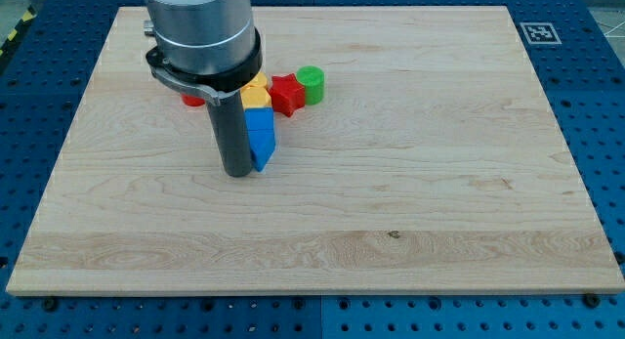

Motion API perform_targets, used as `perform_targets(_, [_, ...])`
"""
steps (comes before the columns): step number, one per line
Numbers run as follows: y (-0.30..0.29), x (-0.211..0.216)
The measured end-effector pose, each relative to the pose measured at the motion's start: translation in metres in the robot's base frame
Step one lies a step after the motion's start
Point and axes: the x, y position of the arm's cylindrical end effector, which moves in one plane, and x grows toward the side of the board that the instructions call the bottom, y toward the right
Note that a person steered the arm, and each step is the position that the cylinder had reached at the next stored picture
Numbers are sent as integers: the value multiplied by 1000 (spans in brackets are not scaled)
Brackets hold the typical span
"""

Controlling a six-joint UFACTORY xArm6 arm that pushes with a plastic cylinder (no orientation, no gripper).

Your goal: Push the blue triangle a bit right

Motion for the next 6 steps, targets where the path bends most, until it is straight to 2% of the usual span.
perform_targets(6, [-6, -5])
